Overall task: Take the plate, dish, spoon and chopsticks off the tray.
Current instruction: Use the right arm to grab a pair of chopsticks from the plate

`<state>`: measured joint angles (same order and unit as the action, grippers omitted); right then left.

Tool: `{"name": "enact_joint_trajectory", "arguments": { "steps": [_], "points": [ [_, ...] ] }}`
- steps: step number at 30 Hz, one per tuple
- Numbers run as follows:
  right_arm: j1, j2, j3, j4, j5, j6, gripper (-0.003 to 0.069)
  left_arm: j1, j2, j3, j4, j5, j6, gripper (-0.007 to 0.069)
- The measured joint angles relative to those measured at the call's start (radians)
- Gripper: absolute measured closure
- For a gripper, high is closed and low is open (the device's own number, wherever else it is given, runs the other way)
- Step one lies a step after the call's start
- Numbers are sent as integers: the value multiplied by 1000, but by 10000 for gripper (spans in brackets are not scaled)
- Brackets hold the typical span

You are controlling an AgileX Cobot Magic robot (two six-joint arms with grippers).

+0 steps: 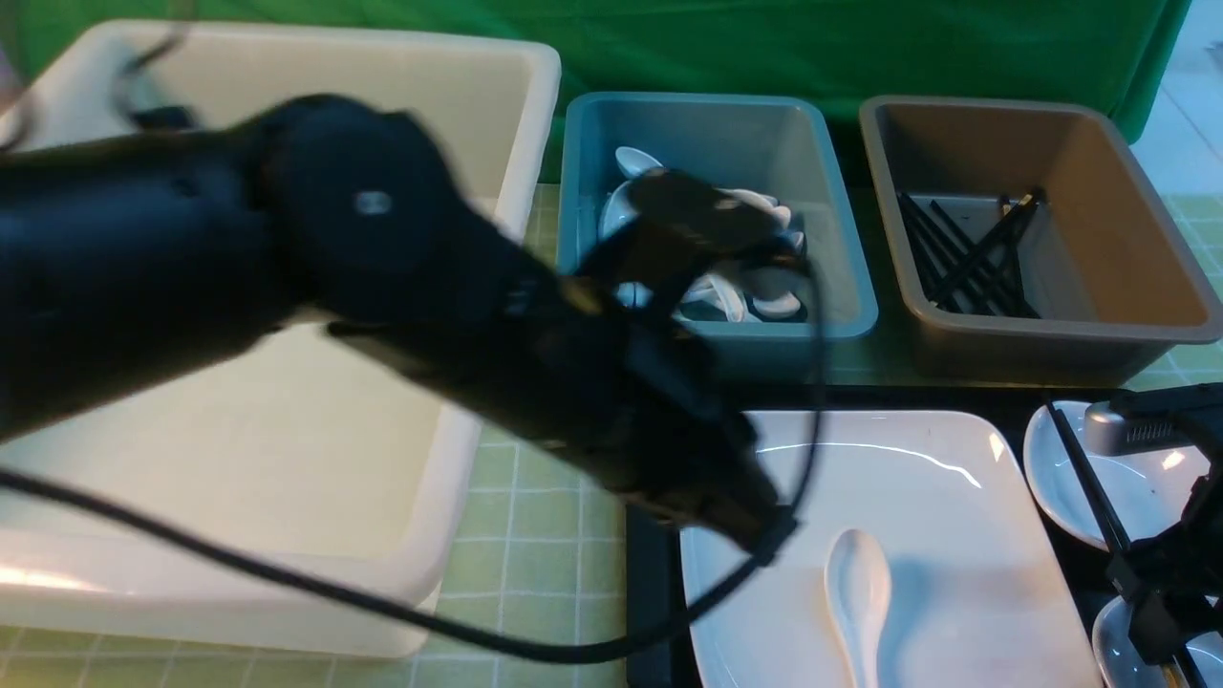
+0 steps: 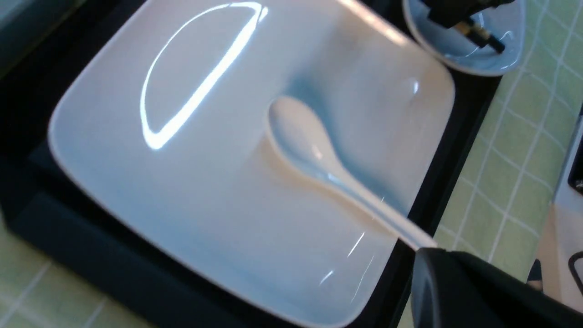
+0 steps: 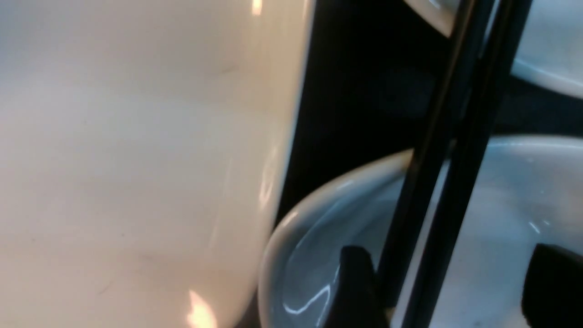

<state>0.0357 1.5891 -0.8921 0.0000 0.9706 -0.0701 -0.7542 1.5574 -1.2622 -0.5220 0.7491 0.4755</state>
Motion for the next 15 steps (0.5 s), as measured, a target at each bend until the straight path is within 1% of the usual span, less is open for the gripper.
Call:
{"name": "enact_joint_trajectory", "arguments": {
  "steps": [6, 15],
  "points": [
    [0, 0, 0, 0, 1, 0, 207, -34, 130, -125, -7, 1, 10, 641],
    [0, 0, 0, 0, -3, 0, 207, -34, 193, -167, -6, -13, 29, 641]
  ]
}}
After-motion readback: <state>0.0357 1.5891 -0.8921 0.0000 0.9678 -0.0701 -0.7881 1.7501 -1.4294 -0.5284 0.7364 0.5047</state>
